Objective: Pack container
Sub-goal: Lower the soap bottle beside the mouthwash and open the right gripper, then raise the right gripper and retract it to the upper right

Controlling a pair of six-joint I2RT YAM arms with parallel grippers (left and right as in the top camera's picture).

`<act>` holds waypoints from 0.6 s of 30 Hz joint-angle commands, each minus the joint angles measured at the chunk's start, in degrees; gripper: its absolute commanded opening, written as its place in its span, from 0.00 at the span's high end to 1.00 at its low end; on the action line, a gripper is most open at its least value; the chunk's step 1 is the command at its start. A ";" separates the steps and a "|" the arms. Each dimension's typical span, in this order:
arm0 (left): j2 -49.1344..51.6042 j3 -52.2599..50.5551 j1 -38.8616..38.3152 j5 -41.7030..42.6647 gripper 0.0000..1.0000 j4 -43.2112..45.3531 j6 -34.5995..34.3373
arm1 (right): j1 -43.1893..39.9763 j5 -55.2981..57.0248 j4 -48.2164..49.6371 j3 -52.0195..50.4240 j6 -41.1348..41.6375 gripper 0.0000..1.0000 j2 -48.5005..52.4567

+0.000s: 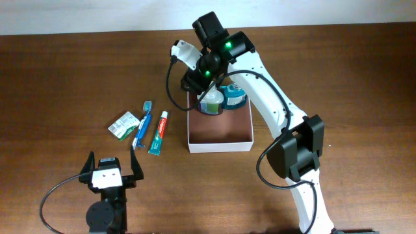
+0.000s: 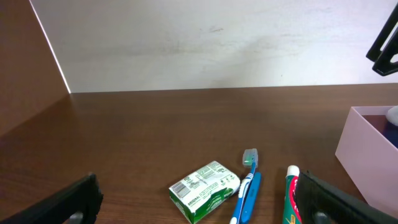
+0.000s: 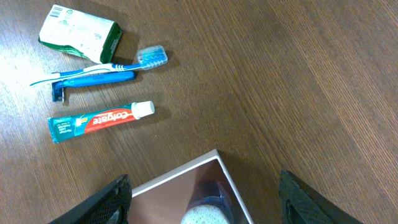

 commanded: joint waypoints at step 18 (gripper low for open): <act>-0.48 -0.28 0.35 -0.02 0.01 0.00 1.11 | -23.26 5.55 -9.92 17.42 17.05 0.07 -7.17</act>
